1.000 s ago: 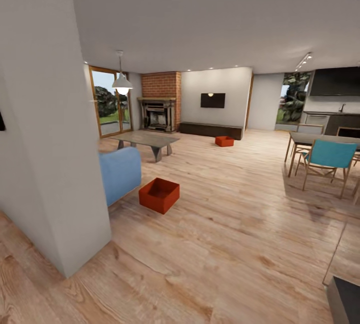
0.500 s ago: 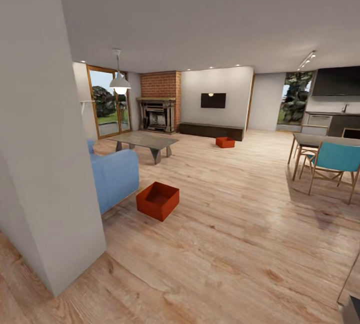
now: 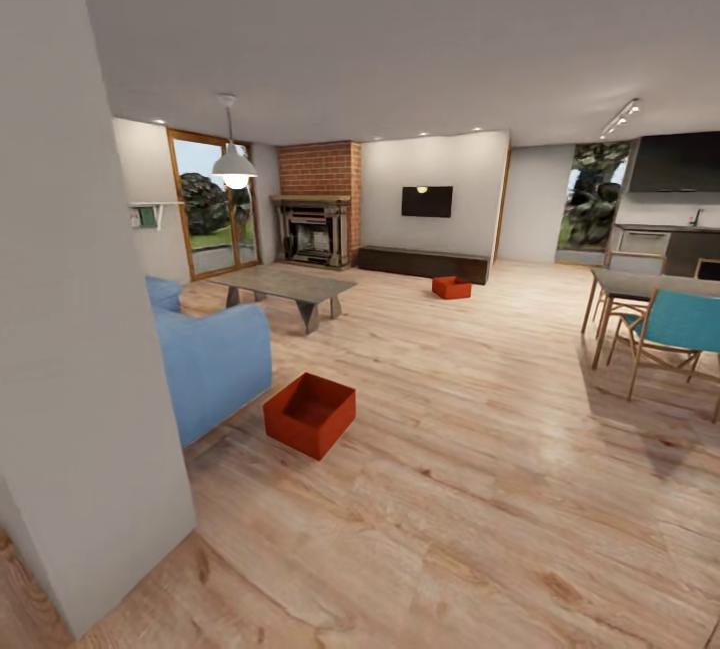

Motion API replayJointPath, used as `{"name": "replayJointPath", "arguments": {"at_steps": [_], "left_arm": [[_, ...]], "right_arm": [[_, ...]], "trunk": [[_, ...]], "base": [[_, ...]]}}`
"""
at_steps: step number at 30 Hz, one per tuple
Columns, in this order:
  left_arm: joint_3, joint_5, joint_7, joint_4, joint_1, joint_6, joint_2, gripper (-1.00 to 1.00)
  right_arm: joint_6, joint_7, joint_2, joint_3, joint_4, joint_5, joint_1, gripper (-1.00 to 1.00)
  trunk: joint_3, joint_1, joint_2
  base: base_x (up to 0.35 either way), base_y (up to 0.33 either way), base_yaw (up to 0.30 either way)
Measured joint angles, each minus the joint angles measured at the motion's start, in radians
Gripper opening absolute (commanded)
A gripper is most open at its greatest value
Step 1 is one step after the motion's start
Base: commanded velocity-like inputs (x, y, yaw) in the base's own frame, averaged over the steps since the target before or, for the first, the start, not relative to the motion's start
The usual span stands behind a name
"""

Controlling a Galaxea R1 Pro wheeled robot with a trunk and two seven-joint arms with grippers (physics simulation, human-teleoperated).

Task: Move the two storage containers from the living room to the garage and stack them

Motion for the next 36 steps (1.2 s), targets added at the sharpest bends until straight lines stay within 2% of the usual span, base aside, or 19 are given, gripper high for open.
{"name": "replayJointPath", "arguments": {"at_steps": [24,36], "left_arm": [[0.000,0.001,0.000,0.000,0.000,0.001,0.000,1.00],[0.000,0.000,0.000,0.000,0.000,0.000,0.000,1.00]], "right_arm": [[-0.002,0.000,0.000,-0.004,0.000,-0.001,0.000,1.00],[0.000,0.000,0.000,-0.004,0.000,-0.004,0.000,1.00]], "trunk": [[0.000,0.000,0.000],[0.000,0.000,0.000]], "base": [[0.321,-0.092,-0.001],[0.321,-0.087,-0.220]]}}
